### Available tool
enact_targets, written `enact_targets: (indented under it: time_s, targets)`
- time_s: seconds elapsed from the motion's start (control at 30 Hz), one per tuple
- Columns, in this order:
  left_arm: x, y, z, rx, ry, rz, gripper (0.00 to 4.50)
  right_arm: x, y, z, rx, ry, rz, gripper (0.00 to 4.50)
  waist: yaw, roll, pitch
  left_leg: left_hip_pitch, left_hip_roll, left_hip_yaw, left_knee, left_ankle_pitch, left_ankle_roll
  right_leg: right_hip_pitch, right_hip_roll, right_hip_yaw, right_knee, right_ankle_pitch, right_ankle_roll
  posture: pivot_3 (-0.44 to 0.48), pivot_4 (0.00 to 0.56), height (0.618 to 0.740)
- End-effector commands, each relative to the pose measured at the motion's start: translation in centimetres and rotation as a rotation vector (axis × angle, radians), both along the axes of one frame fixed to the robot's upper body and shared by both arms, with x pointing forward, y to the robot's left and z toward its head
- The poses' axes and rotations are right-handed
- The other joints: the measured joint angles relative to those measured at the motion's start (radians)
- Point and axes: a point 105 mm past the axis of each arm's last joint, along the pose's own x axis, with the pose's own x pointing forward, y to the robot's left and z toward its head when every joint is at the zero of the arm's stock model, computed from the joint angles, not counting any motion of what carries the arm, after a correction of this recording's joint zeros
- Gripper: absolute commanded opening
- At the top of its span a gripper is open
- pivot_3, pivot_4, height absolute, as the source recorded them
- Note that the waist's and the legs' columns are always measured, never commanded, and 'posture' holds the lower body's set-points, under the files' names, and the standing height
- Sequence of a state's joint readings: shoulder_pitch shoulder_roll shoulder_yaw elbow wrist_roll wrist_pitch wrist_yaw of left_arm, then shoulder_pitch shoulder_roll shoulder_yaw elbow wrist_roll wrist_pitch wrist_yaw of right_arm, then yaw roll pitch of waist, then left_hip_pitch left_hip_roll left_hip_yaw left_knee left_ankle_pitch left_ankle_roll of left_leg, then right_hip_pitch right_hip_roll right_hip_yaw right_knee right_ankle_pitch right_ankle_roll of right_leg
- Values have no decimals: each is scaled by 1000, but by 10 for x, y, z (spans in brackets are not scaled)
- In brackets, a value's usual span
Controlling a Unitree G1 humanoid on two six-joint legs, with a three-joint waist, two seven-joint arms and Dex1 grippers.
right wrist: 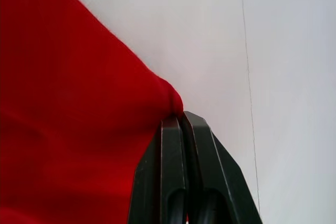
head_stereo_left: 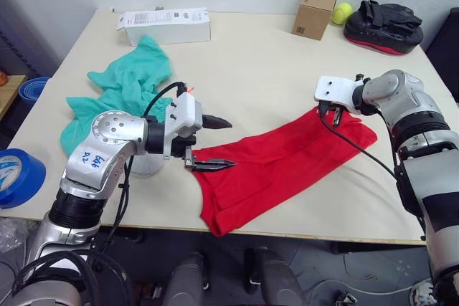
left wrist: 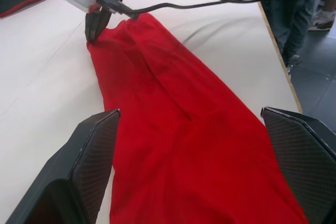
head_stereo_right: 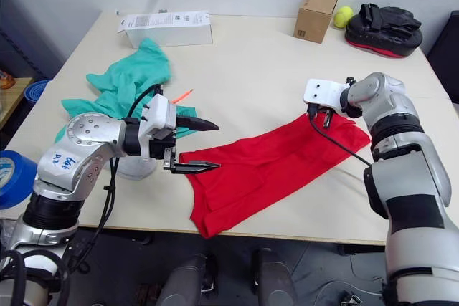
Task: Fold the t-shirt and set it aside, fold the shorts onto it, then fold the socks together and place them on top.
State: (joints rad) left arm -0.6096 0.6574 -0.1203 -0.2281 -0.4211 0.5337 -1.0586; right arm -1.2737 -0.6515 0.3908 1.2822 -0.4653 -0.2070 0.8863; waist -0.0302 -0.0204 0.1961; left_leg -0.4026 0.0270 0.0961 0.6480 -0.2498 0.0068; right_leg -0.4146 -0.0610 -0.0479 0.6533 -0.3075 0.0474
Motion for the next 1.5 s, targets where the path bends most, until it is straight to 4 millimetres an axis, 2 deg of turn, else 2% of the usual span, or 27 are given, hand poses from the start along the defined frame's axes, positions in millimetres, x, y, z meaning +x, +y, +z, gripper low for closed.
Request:
enact_targets:
  time_s: [0.03,0.3,0.33,0.4,0.5,0.73,0.77,0.9,1.0,1.17,1.3,1.5]
  targets:
    - [-3,3,10,-6,-49,8,4500,5,0,14,-18,-62,-4,29,-1,0,0,0,0,0,0,0,0,0,0,0,0,0,0,0,150,740]
    - [1,3,11,-3,-44,7,4500,6,3,13,11,-59,-9,29,-5,0,0,0,0,0,-1,0,0,0,0,0,1,0,0,0,150,740]
    - [2,3,11,-3,-43,7,4500,5,4,12,19,-55,-9,204,-5,0,0,0,0,0,-1,0,0,0,0,0,1,0,0,0,150,740]
    - [4,3,10,-2,-39,7,4500,5,4,13,43,-48,-11,651,-4,0,0,0,0,0,0,0,-1,0,0,0,1,0,0,0,150,740]
    - [7,4,7,9,-22,4,4500,3,0,17,75,-52,-9,1726,-4,0,0,0,0,0,0,0,0,0,0,0,1,0,0,0,150,740]
    - [35,31,-3,70,82,68,4500,-15,-20,34,128,-67,54,4248,0,1,1,0,0,0,0,0,0,0,0,-1,1,0,0,0,150,740]
    - [40,36,-5,87,105,77,4500,-20,-25,37,129,-81,71,4475,1,1,1,0,0,0,0,0,0,0,0,-1,0,0,0,0,150,740]
    - [53,43,-17,144,249,86,4500,-45,-46,40,54,-131,138,4475,6,1,1,0,0,0,0,0,0,0,0,-1,0,0,0,0,150,740]
    - [60,39,-26,190,334,75,4500,-67,-65,32,-66,-153,180,4475,8,1,1,-1,-1,0,0,-1,1,0,0,-1,0,-1,1,0,150,740]
    - [75,35,-41,238,445,112,4500,-89,-85,19,-200,-120,203,4475,-3,1,1,0,-1,2,2,-1,1,0,1,0,1,-1,2,0,150,740]
    - [83,35,-61,322,448,133,4500,-96,-88,9,-238,-86,222,4475,-11,0,2,3,0,4,1,0,0,0,2,2,2,-1,2,0,150,740]
    - [83,32,-70,338,482,123,4500,-93,-84,-1,-237,-91,238,4475,-3,0,2,3,0,4,1,0,-1,0,2,2,2,-1,2,0,150,740]
